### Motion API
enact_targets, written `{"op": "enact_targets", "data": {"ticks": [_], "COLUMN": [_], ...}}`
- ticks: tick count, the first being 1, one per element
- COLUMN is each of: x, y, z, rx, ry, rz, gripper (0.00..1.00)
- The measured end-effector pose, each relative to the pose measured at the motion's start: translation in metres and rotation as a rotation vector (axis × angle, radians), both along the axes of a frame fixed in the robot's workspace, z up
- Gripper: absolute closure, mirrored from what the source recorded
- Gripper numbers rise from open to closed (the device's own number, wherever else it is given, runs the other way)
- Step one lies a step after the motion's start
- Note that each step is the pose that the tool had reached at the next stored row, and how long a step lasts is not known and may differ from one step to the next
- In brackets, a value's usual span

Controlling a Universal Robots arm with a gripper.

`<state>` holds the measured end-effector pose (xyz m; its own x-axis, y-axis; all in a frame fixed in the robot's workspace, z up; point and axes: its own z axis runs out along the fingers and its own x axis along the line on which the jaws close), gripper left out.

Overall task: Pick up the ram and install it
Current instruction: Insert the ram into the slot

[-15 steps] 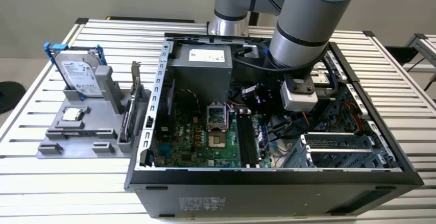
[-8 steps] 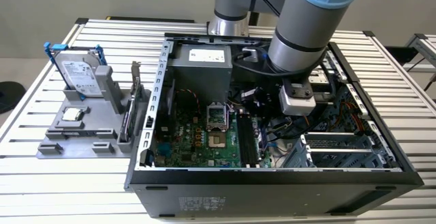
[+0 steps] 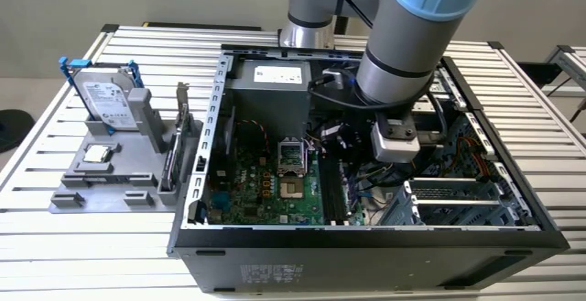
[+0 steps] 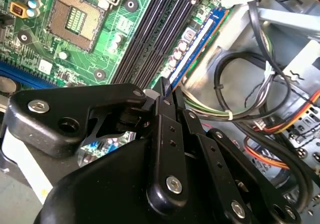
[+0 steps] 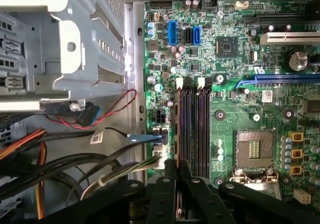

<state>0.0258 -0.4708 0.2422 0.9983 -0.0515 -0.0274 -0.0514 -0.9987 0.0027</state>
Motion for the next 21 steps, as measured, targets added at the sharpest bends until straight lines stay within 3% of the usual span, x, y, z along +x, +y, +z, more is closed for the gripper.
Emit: {"op": "enact_targets", "data": {"ticks": [10, 21], "x": [-0.0008, -0.0008], "y": [-0.0034, -0.0036], "z": [-0.0109, -0.0126], "rx": [-0.0003, 0.0], "ry": [0.0004, 0.0005], "rz": [0.0, 0.0], "gripper": [1.0, 1.0]}}
